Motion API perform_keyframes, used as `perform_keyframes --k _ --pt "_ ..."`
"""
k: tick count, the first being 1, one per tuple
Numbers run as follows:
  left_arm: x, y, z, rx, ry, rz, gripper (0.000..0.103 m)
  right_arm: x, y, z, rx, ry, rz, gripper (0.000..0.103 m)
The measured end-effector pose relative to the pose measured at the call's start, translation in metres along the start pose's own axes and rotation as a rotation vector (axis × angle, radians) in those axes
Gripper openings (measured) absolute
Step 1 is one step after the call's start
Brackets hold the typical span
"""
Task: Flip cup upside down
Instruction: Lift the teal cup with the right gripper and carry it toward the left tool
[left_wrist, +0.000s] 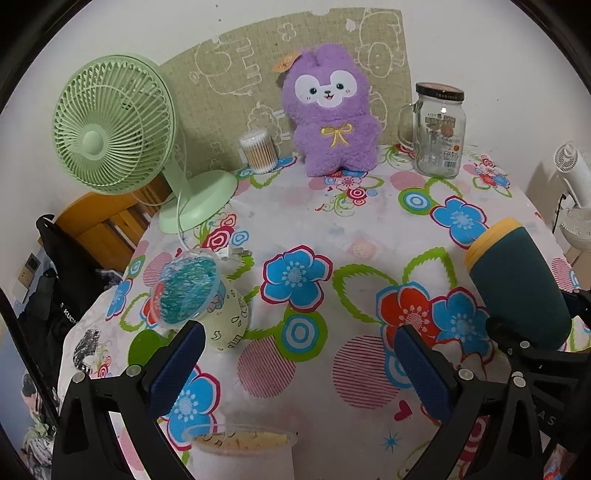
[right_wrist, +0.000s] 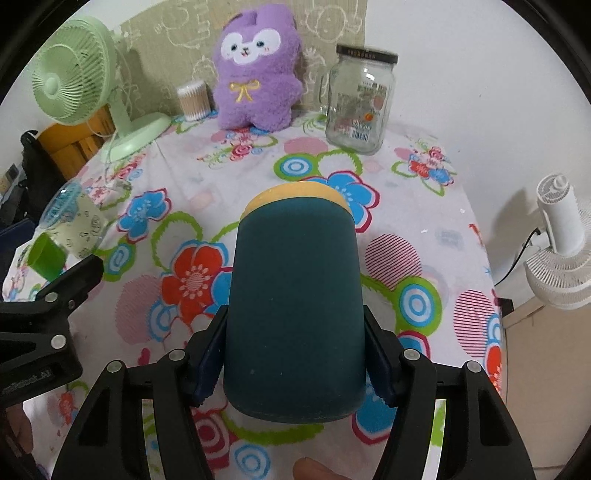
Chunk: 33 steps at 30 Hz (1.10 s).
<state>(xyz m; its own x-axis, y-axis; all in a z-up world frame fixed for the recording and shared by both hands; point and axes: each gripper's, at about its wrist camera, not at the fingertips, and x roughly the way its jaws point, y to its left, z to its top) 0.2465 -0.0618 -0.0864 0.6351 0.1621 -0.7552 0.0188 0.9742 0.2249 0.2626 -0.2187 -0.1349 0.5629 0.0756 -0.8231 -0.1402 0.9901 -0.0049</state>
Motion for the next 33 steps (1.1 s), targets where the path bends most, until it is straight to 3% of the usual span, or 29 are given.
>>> perform_keyframes --k 11,18,33 --pt "-0.051 0.009 -0.024 0.001 -0.044 -0.021 0.103 -0.065 0.02 -0.031 -0.037 -0.066 0.012 0.067" --pt "-0.082 0.02 -0.054 -0.007 -0.044 -0.045 0.103 -0.102 0.042 -0.07 -0.083 -0.076 0.014 0.067" --pt "-0.121 0.032 -0.126 -0.053 -0.017 -0.108 0.103 -0.124 0.079 -0.16 -0.098 0.008 0.047 0.067"
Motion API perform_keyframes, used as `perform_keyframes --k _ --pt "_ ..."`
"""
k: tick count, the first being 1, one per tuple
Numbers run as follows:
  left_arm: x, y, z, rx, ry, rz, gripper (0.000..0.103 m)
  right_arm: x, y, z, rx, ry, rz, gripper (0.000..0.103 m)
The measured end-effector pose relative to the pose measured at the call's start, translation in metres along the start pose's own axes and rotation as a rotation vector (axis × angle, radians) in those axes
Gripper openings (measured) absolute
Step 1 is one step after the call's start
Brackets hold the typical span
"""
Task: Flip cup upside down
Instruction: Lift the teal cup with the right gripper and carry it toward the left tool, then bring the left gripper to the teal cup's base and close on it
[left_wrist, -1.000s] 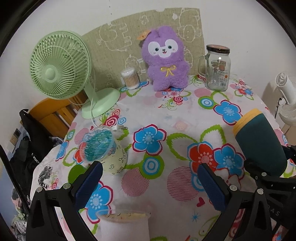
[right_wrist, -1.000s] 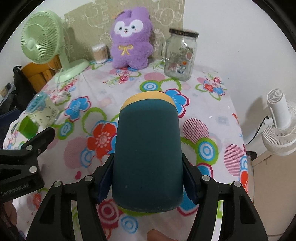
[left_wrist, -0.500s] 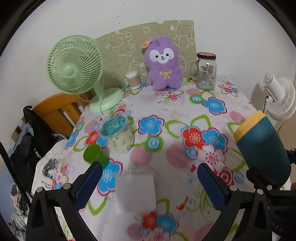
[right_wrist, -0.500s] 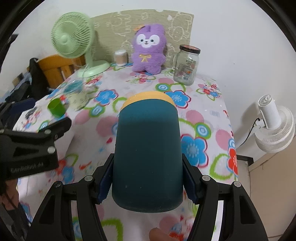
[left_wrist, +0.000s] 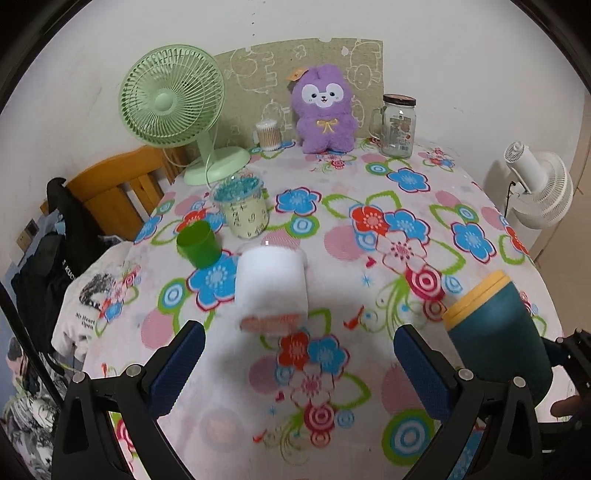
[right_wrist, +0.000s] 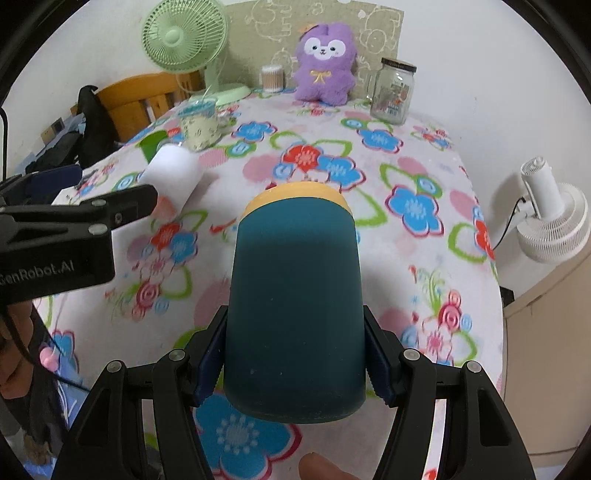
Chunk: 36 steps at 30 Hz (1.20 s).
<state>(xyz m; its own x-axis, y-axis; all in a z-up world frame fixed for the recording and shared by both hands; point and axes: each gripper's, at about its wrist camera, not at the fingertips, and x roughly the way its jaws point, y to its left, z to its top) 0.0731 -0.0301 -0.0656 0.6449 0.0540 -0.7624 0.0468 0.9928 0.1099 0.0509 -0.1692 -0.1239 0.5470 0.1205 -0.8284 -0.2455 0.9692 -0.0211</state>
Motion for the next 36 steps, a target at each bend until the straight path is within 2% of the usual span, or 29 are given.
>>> perform_keyframes --k 12,17,23,27,31,36 --pt "-0.01 0.005 -0.043 -0.025 0.029 -0.038 0.103 -0.001 0.016 -0.042 -0.041 0.091 -0.043 0.067" --pt "-0.008 0.009 -0.051 -0.037 0.038 -0.034 0.103 0.006 0.02 -0.043 -0.059 0.112 -0.08 0.068" --pt "-0.003 0.02 -0.056 -0.063 0.057 -0.038 0.103 0.018 0.017 -0.04 -0.02 0.126 -0.039 0.069" --pt "-0.003 0.025 -0.058 -0.071 0.059 -0.032 0.103 0.02 0.016 -0.037 -0.002 0.129 0.002 0.076" --pt "-0.005 0.026 -0.056 -0.076 0.058 -0.035 0.103 0.015 0.018 -0.034 -0.013 0.118 0.004 0.086" --pt "-0.014 0.027 -0.05 -0.089 0.045 -0.043 0.103 0.001 0.017 -0.026 -0.026 0.082 0.003 0.09"
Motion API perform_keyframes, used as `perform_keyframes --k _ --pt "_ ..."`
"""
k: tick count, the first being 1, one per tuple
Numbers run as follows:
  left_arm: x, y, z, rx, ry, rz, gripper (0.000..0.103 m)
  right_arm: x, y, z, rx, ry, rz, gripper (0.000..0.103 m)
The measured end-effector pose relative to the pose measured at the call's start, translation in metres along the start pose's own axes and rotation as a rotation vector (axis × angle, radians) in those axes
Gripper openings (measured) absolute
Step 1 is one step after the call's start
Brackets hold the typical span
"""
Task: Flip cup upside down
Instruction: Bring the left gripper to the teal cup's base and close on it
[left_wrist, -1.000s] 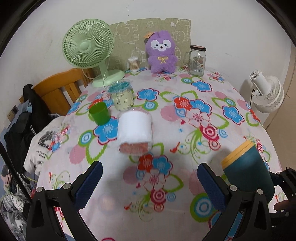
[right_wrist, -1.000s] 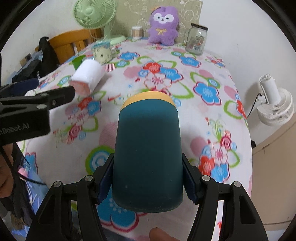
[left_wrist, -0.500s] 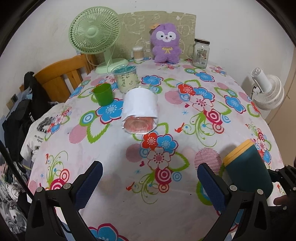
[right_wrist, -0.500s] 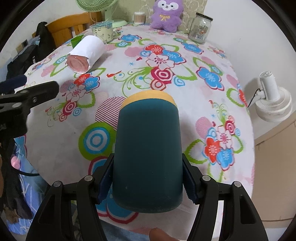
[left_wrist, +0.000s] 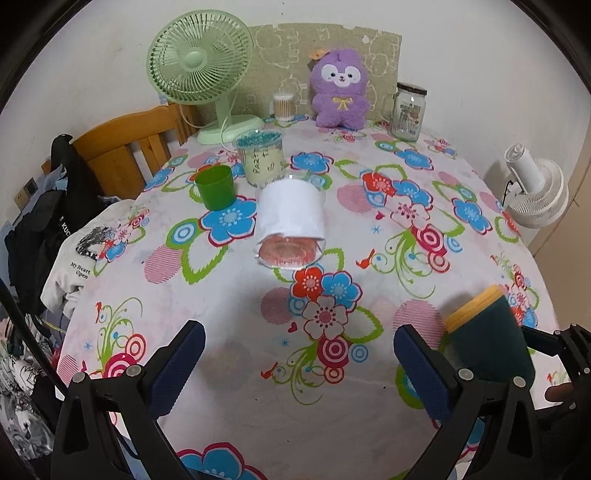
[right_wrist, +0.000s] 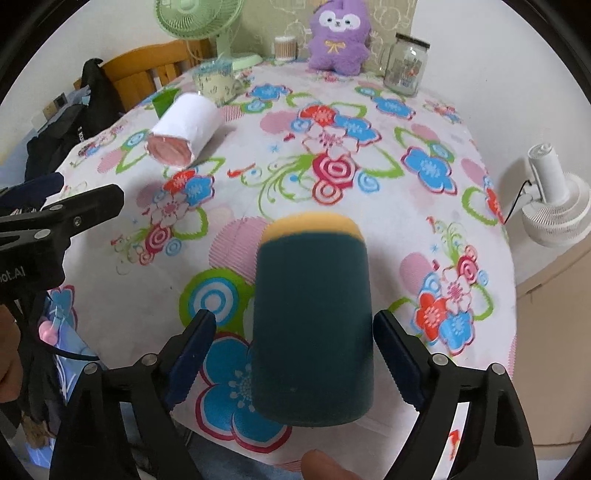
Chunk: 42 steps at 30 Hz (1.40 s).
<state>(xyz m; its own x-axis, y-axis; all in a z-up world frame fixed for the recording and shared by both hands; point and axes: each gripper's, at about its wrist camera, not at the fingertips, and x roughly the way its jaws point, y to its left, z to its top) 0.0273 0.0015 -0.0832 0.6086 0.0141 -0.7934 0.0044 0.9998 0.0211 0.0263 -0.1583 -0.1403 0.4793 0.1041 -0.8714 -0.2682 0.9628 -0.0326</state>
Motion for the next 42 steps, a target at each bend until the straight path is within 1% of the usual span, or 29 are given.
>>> perform_keyframes --k 1,3,11,13,18,20,23,27,31,34,38,42 --pt "-0.004 0.0 0.002 -0.001 -0.007 -0.002 0.103 -0.003 -0.001 0.001 0.003 -0.007 0.002 0.092" --pt "-0.009 -0.001 0.005 -0.002 -0.015 -0.007 0.103 -0.01 -0.004 0.004 0.012 -0.022 0.015 0.095" --pt "-0.033 0.0 0.019 -0.028 -0.053 -0.026 0.103 -0.029 -0.017 0.006 0.048 -0.053 0.1 0.095" --pt "-0.037 0.0 0.023 -0.035 -0.055 -0.044 0.103 -0.037 -0.02 0.004 0.042 -0.077 0.112 0.095" --pt "-0.042 -0.007 0.027 -0.039 -0.061 -0.039 0.103 -0.06 -0.033 -0.004 0.043 -0.132 0.13 0.095" --pt "-0.042 -0.015 0.025 -0.035 -0.057 -0.048 0.103 -0.068 -0.039 -0.01 0.044 -0.15 0.122 0.095" --pt "-0.042 -0.03 0.021 -0.03 -0.044 -0.062 0.103 -0.079 -0.052 -0.02 0.049 -0.187 0.084 0.095" --pt "-0.039 -0.056 0.016 -0.016 -0.02 -0.091 0.103 -0.088 -0.075 -0.035 0.074 -0.206 0.055 0.095" --pt "-0.039 -0.085 0.011 0.017 -0.01 -0.114 0.103 -0.089 -0.094 -0.049 0.106 -0.2 0.016 0.095" --pt "-0.036 -0.103 0.008 0.036 0.0 -0.129 0.103 -0.086 -0.109 -0.059 0.139 -0.187 0.017 0.095" --pt "-0.031 -0.12 0.005 0.059 0.01 -0.128 0.103 -0.081 -0.124 -0.068 0.172 -0.174 0.018 0.095" --pt "-0.022 -0.129 0.003 0.049 0.033 -0.134 0.103 -0.074 -0.133 -0.072 0.185 -0.159 0.021 0.095"
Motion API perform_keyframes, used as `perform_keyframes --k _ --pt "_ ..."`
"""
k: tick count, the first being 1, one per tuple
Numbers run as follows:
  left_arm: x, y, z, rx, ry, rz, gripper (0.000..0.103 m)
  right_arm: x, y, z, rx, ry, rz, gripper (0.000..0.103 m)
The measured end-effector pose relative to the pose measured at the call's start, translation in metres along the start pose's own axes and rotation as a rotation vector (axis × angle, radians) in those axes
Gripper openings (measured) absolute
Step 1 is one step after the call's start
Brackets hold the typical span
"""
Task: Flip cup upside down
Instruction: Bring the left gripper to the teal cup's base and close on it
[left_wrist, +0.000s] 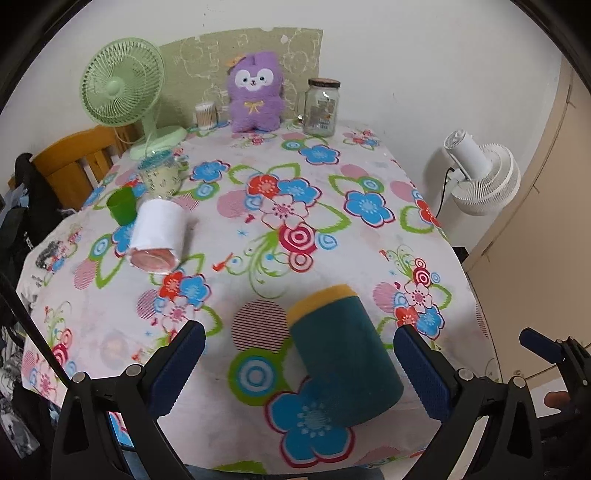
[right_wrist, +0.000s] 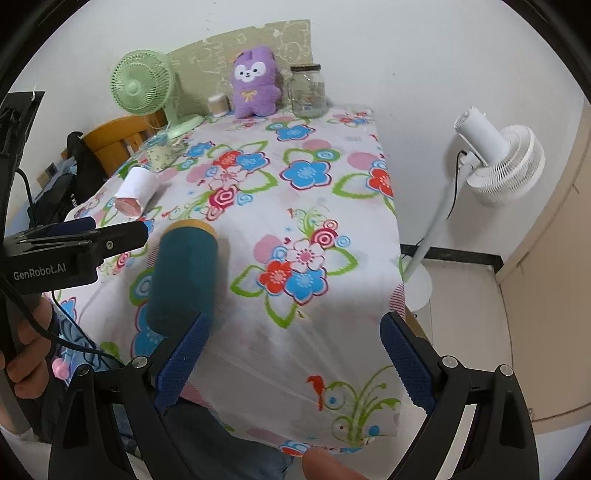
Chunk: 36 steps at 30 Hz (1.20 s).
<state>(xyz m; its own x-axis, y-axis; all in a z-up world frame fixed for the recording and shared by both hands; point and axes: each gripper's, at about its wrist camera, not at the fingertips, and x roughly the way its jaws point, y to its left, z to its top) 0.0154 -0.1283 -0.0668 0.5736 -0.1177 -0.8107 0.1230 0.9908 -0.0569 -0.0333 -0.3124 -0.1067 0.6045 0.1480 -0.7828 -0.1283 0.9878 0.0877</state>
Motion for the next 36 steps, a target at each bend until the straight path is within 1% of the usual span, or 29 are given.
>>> perform_keyframes --k 10,15,21,29,32,36 --pt "0.034 -0.017 -0.013 -0.019 0.084 -0.009 0.103 0.022 -0.019 -0.007 0.018 0.054 0.012 0.095" --pt "0.046 -0.022 -0.017 -0.025 0.109 -0.008 0.103 0.029 -0.02 -0.013 0.007 0.079 0.013 0.095" --pt "0.059 -0.027 -0.019 -0.036 0.134 -0.007 0.103 0.031 -0.018 -0.021 -0.033 0.082 -0.007 0.095" --pt "0.069 -0.036 -0.02 -0.036 0.161 -0.008 0.103 0.034 -0.026 -0.026 -0.014 0.091 -0.012 0.095" --pt "0.071 -0.035 -0.019 -0.049 0.167 -0.005 0.103 0.035 -0.028 -0.027 -0.01 0.093 -0.009 0.095" --pt "0.075 -0.033 -0.02 -0.073 0.186 -0.02 0.101 0.035 -0.029 -0.027 -0.009 0.092 -0.007 0.095"
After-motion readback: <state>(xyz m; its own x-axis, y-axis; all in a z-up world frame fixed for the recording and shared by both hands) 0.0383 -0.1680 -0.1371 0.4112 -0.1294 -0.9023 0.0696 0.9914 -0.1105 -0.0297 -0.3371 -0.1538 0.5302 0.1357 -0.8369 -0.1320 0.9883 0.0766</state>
